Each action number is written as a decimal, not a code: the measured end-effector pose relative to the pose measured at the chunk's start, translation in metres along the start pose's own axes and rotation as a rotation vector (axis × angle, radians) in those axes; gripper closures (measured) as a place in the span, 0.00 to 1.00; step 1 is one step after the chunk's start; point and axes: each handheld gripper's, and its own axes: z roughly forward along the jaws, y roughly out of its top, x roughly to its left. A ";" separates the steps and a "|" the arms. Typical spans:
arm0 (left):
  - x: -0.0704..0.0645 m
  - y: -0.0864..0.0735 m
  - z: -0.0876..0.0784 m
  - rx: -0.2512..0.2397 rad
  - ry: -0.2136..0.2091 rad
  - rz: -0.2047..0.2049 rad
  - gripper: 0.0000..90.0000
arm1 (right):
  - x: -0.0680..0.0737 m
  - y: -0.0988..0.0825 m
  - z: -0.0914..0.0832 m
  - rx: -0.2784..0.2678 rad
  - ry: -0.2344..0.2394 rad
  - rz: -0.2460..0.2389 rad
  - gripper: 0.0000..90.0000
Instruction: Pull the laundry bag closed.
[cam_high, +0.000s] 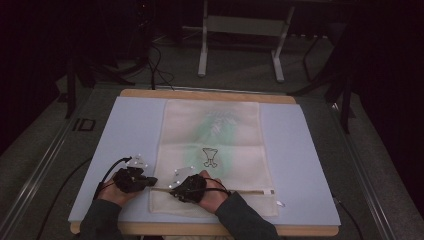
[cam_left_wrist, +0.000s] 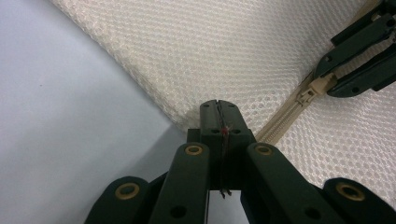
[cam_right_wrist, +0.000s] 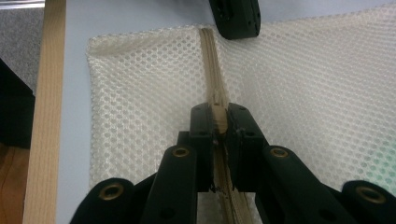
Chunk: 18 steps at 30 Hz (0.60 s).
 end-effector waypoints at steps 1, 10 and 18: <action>0.000 0.000 0.000 0.000 0.000 -0.001 1.00 | 0.000 -0.001 -0.001 0.004 -0.001 -0.001 0.91; 0.000 0.000 0.000 0.000 0.000 0.000 1.00 | -0.001 -0.005 -0.005 0.006 -0.005 0.006 0.91; 0.000 0.000 0.000 0.000 0.000 0.000 1.00 | -0.001 -0.009 -0.009 0.013 -0.007 0.010 0.91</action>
